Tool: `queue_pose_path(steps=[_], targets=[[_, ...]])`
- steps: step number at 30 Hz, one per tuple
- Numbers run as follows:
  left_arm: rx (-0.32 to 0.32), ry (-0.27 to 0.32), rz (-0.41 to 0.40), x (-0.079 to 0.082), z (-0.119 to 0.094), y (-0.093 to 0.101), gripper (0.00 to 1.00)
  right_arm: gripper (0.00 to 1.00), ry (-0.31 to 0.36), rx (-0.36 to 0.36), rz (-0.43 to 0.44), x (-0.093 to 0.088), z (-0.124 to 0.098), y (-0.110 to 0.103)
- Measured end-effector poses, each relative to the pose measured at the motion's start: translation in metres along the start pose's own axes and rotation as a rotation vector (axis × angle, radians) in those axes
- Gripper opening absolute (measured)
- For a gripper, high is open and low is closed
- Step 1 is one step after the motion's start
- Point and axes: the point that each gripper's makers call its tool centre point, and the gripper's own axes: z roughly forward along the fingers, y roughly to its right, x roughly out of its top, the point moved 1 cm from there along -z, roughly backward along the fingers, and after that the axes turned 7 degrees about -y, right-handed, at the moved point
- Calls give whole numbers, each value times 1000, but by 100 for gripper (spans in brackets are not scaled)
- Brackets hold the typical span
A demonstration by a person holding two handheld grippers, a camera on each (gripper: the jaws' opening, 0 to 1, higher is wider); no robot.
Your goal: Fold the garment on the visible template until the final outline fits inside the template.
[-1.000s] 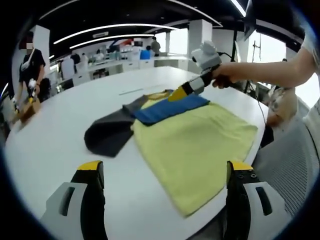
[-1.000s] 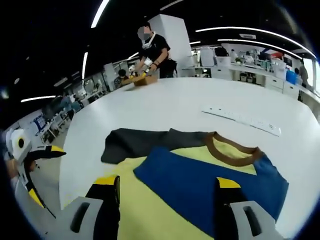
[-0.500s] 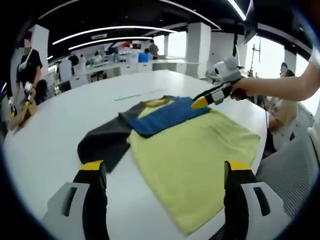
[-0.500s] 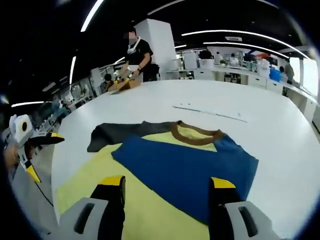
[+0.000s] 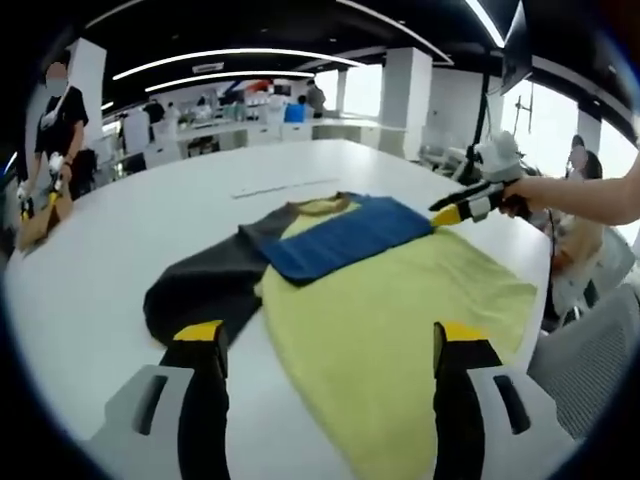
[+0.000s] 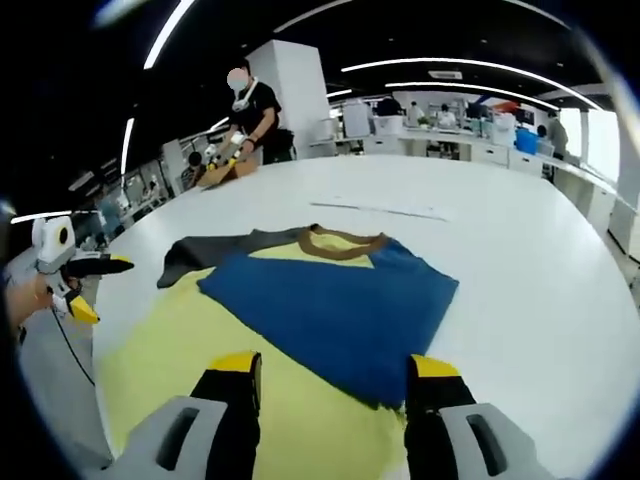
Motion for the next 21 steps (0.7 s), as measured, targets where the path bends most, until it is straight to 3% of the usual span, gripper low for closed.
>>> queue_pose_path(steps=[6,11,21], targets=[[13,-36,-1,-2,17,-8,69,39,-29,-41,-3,-17,-4,15],[57,-46,-8,-3,31,-20,62,30,-13,-71,33,-21,-7,24],[88,-44,-34,0,62,-36,48,11,-29,-121,67,-28,-1,42]])
